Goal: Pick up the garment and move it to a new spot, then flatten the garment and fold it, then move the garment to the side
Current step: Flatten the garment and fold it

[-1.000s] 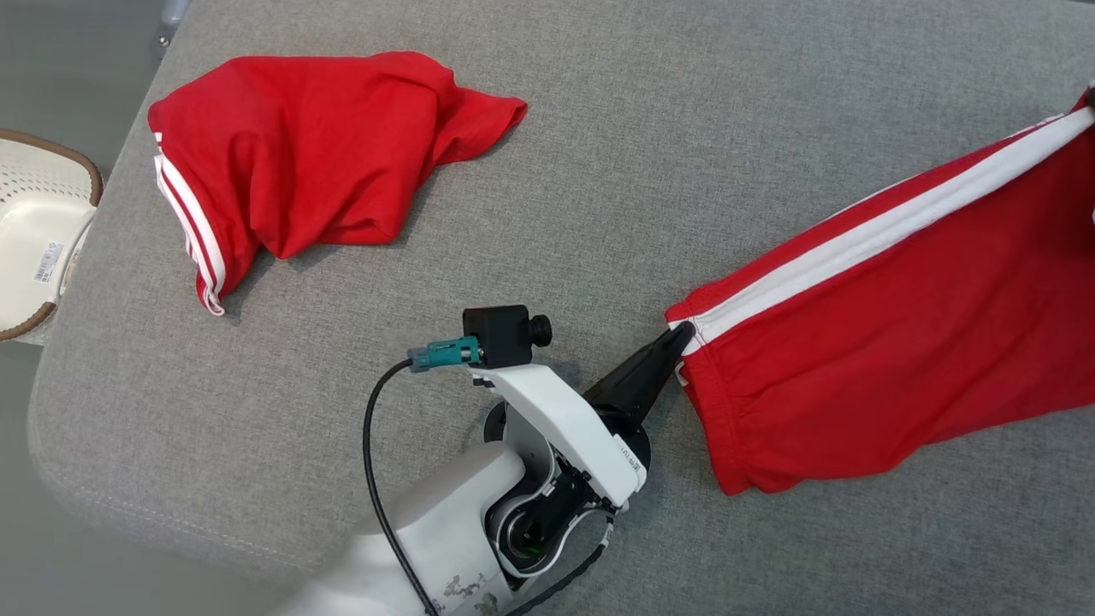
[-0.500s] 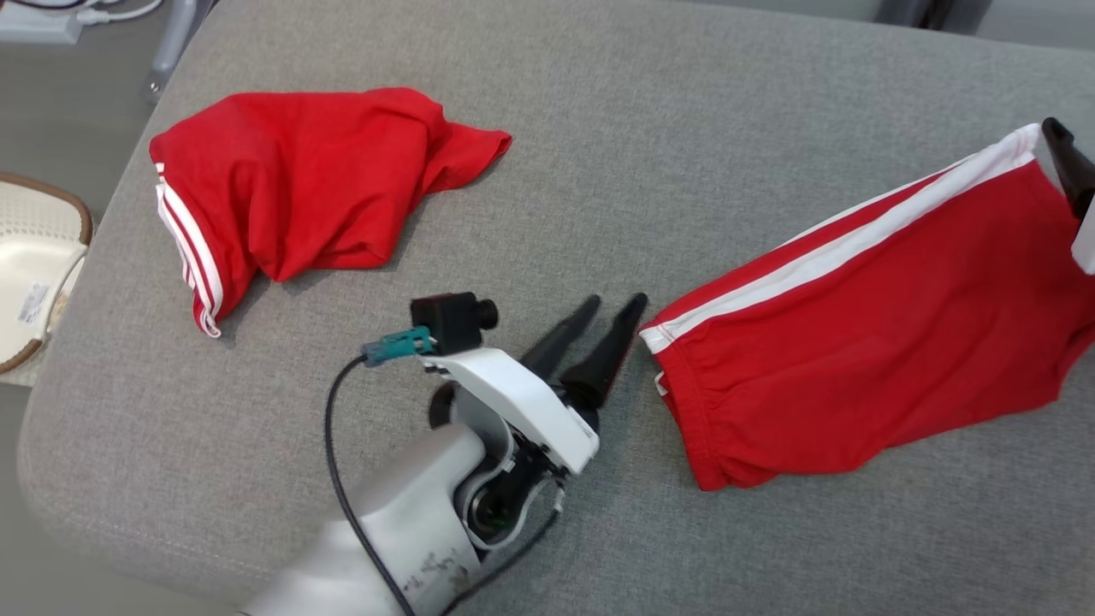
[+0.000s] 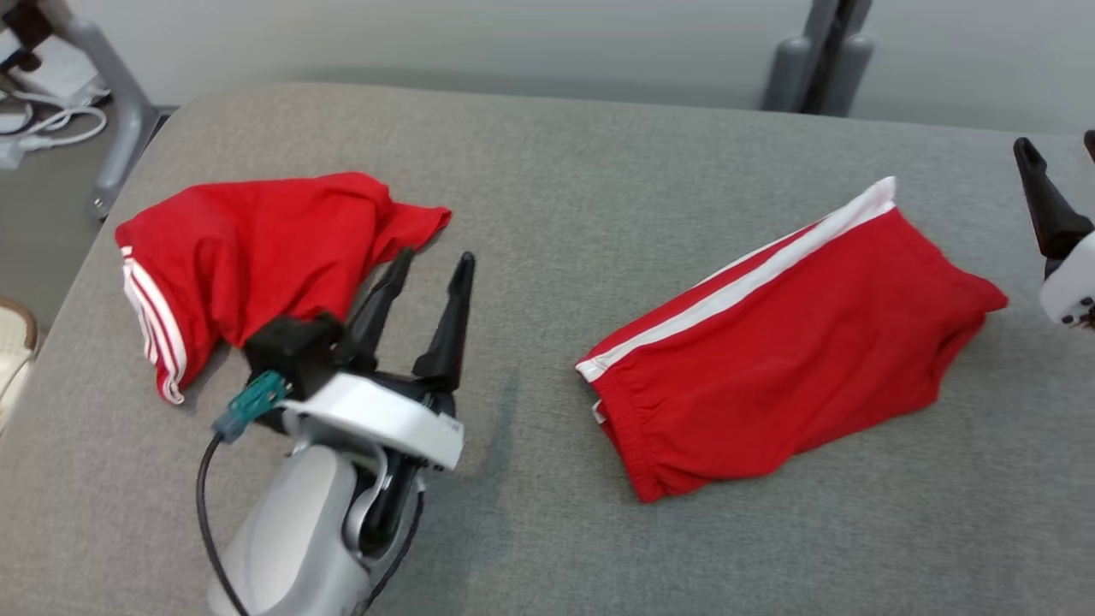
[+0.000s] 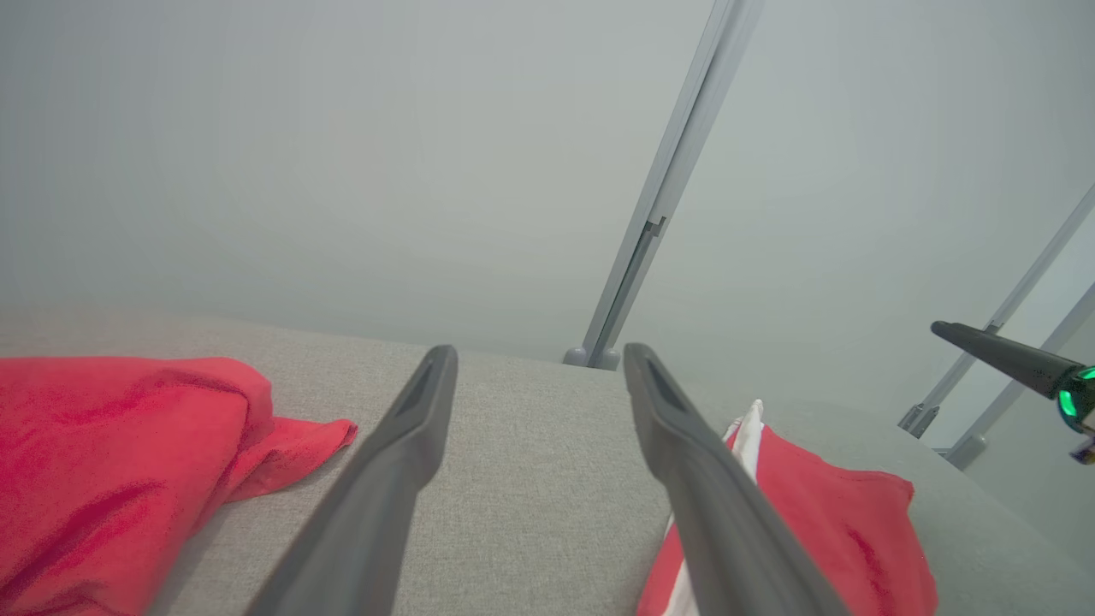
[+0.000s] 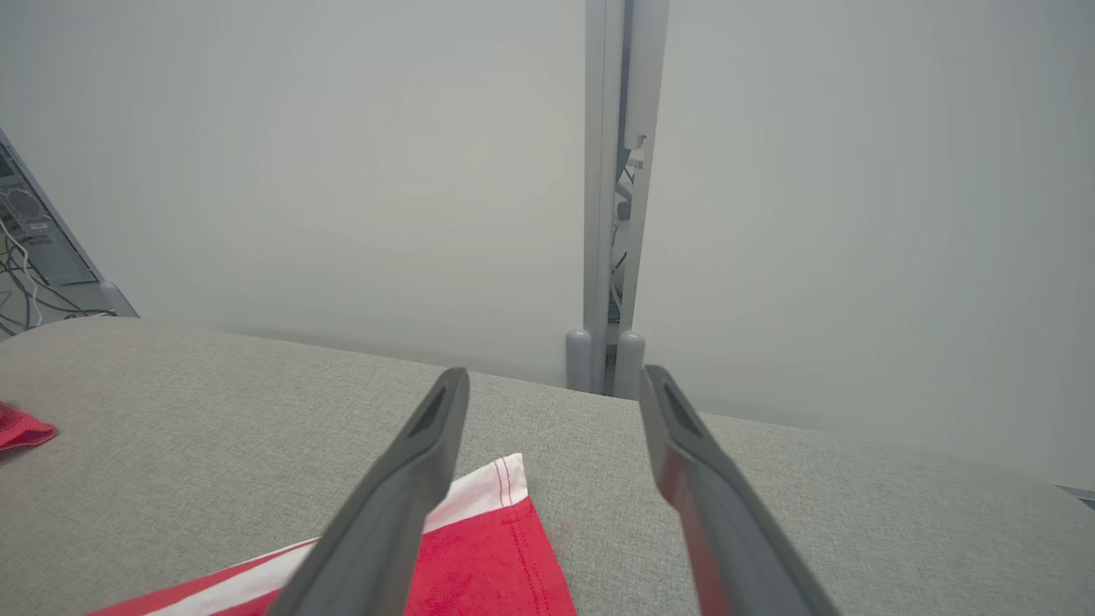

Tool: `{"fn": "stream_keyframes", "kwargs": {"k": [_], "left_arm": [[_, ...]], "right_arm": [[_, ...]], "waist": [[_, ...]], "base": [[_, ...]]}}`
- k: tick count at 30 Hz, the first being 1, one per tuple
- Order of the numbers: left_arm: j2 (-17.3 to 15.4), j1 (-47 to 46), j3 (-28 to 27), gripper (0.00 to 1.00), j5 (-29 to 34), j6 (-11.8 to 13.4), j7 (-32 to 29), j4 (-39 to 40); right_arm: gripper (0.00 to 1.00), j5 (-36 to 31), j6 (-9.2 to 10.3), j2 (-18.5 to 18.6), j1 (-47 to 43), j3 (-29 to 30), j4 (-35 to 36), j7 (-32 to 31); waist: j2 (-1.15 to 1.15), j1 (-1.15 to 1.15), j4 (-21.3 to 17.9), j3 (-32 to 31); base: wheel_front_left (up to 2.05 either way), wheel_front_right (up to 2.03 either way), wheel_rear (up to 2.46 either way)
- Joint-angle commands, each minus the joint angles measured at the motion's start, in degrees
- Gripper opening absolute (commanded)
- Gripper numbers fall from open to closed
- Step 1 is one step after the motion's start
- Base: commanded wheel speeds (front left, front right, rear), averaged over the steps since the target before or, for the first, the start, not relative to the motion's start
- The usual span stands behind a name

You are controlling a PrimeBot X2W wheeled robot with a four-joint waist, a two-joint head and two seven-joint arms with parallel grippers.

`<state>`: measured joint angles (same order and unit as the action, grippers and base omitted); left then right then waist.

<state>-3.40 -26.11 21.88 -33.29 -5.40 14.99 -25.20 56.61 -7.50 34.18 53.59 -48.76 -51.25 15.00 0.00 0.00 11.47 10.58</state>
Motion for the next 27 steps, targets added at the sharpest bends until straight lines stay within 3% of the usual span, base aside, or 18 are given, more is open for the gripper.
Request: {"fn": "stream_keyframes", "kwargs": {"k": [1,7,13,19,27], "left_arm": [[-0.20,1.71,-2.12,1.00,2.90,0.21,0.19,1.48],[0.37,9.80,-11.26,1.00,12.97,-0.02,0.20,7.98],[0.38,16.51,-13.46,1.00,15.72,0.39,0.20,12.54],[0.41,21.68,-12.92,1.00,16.65,0.92,0.19,14.27],[0.37,25.05,-12.08,1.00,16.28,1.68,0.20,14.70]], "right_arm": [[1.00,-2.01,0.01,-0.43,-3.33,2.99,1.14,0.21],[1.00,-14.52,0.01,-4.92,-15.79,22.63,7.59,0.23],[1.00,-24.99,0.01,-11.20,-26.69,36.00,14.52,0.24],[1.00,-31.60,0.01,-16.97,-35.30,44.42,20.99,0.24],[1.00,-33.05,0.01,-22.58,-41.68,49.37,22.23,0.24]], "waist": [[0.00,0.00,-1.95,-1.88],[0.00,0.00,-4.89,-4.44],[0.00,0.00,-6.64,-6.29],[0.00,0.00,-7.44,-8.16],[0.00,0.00,-7.77,-9.55]], "base": [[0.00,0.00,0.00],[0.00,0.00,0.00],[0.00,0.00,0.00],[0.00,0.00,0.00],[0.00,0.00,0.00]]}}
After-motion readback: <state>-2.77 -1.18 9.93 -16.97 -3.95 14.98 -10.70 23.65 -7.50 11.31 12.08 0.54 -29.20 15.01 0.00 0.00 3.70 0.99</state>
